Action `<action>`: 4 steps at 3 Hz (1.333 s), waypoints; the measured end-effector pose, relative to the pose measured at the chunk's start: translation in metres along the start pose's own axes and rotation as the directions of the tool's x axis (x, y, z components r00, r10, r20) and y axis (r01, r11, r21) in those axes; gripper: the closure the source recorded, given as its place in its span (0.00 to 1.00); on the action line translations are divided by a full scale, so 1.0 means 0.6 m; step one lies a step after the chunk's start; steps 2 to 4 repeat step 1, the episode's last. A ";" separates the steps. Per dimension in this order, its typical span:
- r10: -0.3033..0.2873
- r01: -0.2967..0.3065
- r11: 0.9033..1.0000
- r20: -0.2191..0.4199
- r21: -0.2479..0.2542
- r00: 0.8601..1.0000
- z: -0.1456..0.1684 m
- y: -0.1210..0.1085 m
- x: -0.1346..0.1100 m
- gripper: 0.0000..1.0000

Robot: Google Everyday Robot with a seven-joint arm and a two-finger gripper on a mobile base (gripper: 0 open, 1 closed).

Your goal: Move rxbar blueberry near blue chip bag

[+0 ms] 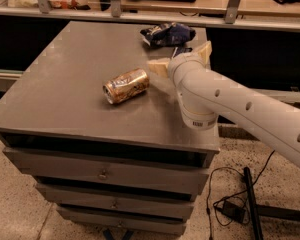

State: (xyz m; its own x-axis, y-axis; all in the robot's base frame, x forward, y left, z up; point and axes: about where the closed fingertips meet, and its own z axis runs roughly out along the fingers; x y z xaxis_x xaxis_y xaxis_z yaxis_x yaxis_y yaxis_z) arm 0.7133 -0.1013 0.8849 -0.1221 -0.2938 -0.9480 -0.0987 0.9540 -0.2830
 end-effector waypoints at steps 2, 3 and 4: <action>0.000 0.000 1.000 0.001 0.001 1.000 -0.001 0.000 -0.001 0.00; 0.000 0.000 1.000 0.001 0.001 1.000 -0.001 0.000 -0.001 0.00; 0.000 0.000 1.000 0.001 0.001 1.000 -0.001 0.000 -0.001 0.00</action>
Offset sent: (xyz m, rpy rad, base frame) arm 0.0000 0.0000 0.0000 0.0000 0.0000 0.0000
